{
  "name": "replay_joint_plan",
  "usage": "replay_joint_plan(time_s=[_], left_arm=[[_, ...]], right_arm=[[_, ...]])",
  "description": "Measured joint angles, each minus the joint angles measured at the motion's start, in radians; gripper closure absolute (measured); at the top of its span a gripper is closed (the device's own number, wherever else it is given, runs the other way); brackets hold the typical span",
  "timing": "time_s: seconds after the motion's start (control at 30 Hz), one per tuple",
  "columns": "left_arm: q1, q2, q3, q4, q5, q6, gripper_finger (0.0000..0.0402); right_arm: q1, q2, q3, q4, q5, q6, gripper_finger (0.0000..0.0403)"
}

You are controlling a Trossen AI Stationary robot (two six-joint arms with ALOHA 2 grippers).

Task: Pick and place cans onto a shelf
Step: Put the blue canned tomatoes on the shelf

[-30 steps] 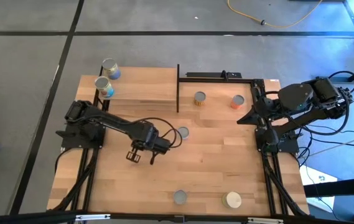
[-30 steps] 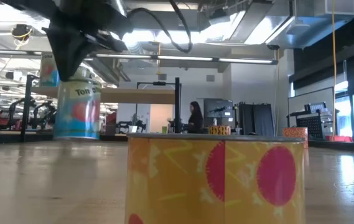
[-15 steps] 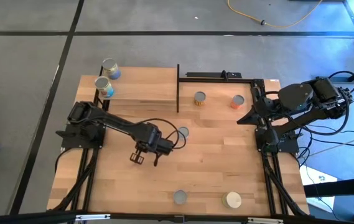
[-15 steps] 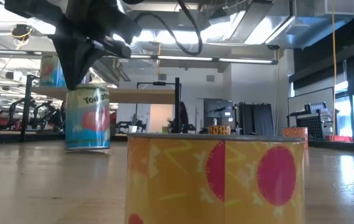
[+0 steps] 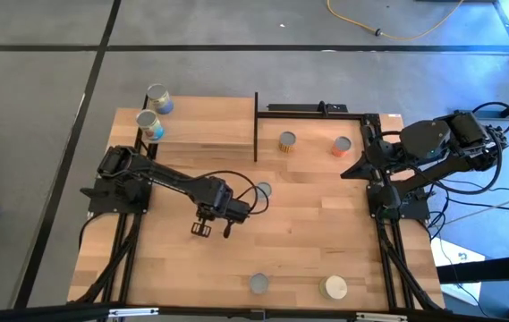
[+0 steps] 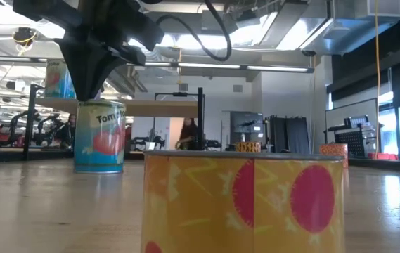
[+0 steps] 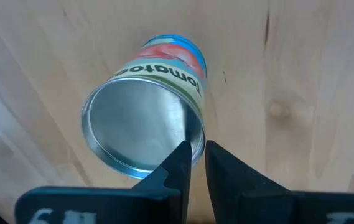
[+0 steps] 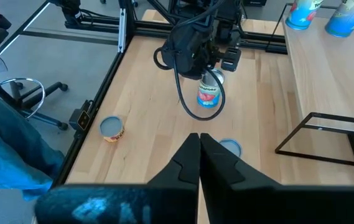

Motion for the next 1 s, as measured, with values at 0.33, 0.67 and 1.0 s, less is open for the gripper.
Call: replay_joint_plan(time_s=[0.33,0.67,1.0], left_arm=[[0.001,-0.046,0.043,-0.025,-0.003,-0.118,0.0357],[-0.02,-0.156,0.263,-0.052,-0.09,-0.281,0.0357],[-0.102,-0.316,0.319,-0.049,-0.235,-0.479,0.0356]], right_arm=[[0.0,0.001,0.0,0.0,-0.002,-0.002,0.0396],[-0.005,0.045,0.0,0.078,0.027,-0.007,0.0396],[-0.053,0.281,0.144,0.143,0.023,-0.029,0.0396]])
